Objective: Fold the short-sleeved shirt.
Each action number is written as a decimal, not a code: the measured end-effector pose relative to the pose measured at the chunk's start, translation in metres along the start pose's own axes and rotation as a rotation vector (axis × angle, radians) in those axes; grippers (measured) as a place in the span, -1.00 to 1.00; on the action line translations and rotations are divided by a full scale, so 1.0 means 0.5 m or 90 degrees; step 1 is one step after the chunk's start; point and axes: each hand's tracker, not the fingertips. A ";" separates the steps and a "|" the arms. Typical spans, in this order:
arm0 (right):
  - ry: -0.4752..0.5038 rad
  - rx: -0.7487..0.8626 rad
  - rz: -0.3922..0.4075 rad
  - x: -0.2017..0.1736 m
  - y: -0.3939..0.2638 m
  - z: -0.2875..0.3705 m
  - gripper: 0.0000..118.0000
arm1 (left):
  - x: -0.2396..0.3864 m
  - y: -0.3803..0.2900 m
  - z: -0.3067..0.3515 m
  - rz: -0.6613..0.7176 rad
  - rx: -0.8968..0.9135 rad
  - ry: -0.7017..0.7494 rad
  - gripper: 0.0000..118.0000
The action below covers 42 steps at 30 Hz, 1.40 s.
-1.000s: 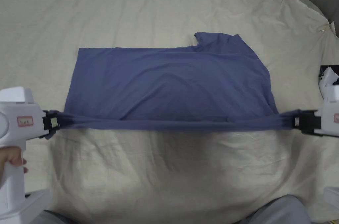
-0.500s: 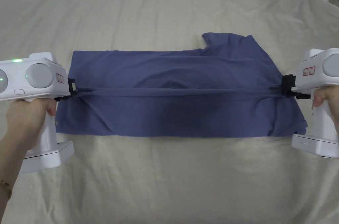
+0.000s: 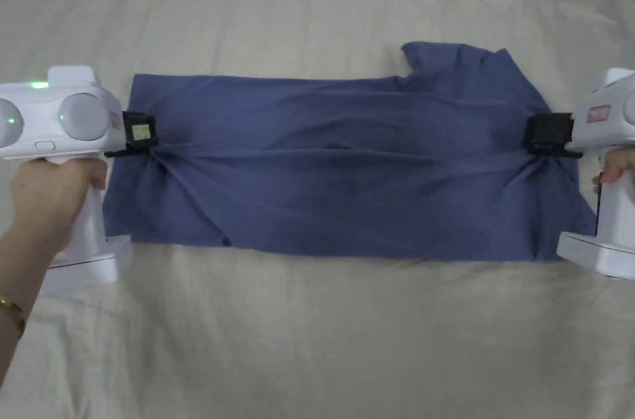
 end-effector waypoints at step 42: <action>0.104 0.341 0.038 0.035 -0.336 0.475 -1.00 | -0.091 -0.319 0.456 -0.011 0.354 -0.134 -1.00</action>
